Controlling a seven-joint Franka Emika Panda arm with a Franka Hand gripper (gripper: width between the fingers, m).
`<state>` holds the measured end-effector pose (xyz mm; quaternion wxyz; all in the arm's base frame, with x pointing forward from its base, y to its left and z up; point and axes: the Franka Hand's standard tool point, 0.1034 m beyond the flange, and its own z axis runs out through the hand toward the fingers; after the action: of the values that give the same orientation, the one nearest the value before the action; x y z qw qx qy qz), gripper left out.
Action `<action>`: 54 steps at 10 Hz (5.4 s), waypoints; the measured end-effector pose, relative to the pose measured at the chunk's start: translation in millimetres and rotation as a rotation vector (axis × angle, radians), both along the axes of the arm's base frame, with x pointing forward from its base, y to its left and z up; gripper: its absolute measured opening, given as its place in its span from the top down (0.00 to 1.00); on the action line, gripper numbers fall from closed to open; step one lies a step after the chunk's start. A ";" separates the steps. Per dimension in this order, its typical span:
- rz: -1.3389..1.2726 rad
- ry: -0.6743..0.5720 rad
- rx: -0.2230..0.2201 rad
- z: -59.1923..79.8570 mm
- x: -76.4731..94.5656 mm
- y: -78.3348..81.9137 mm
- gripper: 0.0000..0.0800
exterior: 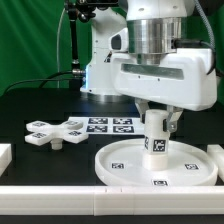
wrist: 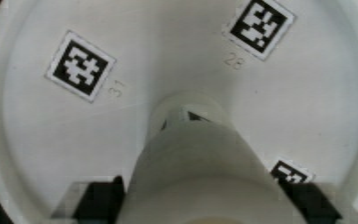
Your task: Assemble round table
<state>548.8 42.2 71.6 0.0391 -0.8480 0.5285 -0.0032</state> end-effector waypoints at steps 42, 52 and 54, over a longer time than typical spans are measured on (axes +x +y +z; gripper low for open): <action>2.464 0.043 -0.103 1.9 5.4 1.5 0.19; 2.883 0.102 -0.102 1.9 6.0 -1.2 0.50; 2.883 0.102 -0.102 1.9 6.0 -1.4 0.49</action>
Offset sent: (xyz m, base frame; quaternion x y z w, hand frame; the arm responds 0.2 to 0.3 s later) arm 0.0004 -0.0103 -0.0033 -0.0400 0.0250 0.1885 0.9809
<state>554.8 40.8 73.5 -0.0401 -0.6328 -0.7716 0.0496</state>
